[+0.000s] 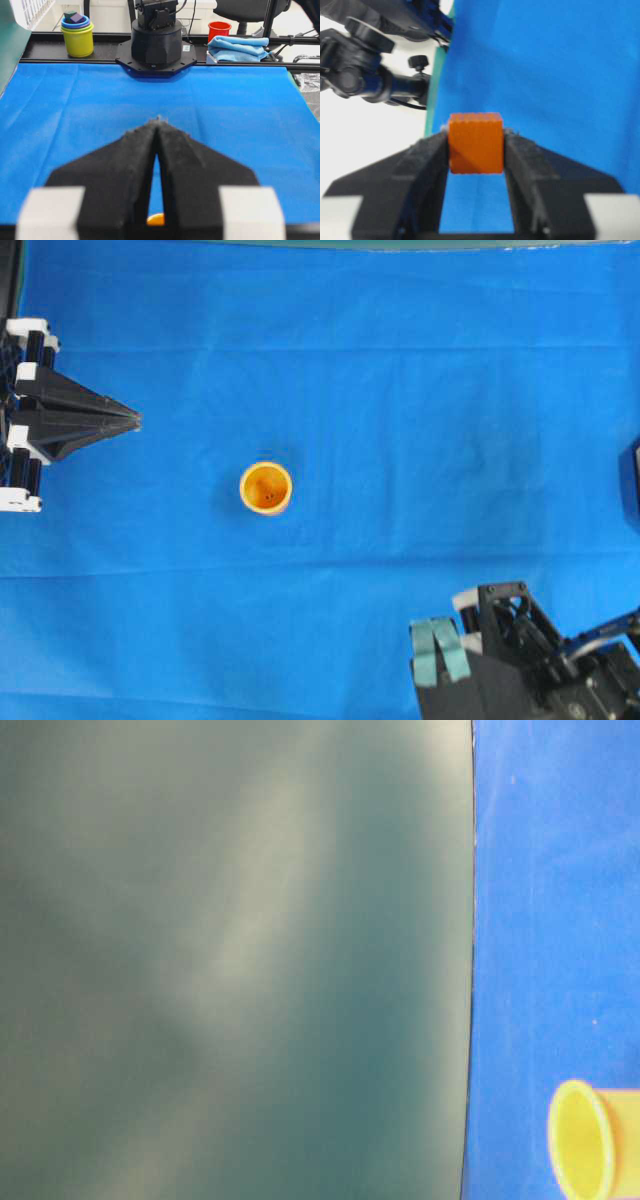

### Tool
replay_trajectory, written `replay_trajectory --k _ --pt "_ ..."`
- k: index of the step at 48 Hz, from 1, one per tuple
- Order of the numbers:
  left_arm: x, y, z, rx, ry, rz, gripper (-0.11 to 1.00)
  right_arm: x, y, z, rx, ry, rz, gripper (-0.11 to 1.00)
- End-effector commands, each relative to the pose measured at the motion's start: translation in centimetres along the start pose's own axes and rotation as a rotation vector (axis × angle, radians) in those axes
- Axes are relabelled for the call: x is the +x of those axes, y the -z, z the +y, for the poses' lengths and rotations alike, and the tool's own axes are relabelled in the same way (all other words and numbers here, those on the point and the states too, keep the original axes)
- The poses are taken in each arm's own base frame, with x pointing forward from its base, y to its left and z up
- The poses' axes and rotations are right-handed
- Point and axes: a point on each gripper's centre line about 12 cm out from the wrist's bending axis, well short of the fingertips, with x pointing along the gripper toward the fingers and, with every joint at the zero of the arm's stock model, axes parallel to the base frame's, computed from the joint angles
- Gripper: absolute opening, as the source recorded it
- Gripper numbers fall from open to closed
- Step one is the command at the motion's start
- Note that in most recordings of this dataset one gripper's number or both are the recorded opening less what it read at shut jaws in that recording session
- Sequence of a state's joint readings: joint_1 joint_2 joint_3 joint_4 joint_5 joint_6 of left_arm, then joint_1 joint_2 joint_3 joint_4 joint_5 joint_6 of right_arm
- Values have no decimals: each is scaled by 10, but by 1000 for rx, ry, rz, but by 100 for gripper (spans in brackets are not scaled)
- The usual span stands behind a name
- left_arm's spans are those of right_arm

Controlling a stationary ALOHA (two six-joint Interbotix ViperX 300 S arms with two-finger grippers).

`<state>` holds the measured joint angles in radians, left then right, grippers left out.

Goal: Move the block forward with right arm.
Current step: 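Hold the orange cube in the right gripper near the table's front corner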

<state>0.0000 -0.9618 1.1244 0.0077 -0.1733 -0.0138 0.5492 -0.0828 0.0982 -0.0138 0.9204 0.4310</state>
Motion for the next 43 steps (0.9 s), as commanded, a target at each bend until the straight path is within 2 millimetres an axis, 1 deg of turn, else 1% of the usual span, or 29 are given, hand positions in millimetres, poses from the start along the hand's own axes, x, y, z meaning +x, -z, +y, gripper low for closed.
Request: replay_trajectory --k 1,10,21,32,43 --pt "2 -15 0 2 -1 -37 1 -12 -9 11 2 -36 -41 41" --pt "3 -14 0 0 -1 -32 1 -17 -10 23 36 -78 -42 41" --pt "3 -13 0 2 -1 -28 1 -20 -13 31 85 -121 -58 41" --pt "4 -13 0 0 -1 -28 1 -21 -18 35 99 -156 -102 41" --pt "4 -12 0 0 -1 -23 1 -23 -19 36 103 -162 -106 41"
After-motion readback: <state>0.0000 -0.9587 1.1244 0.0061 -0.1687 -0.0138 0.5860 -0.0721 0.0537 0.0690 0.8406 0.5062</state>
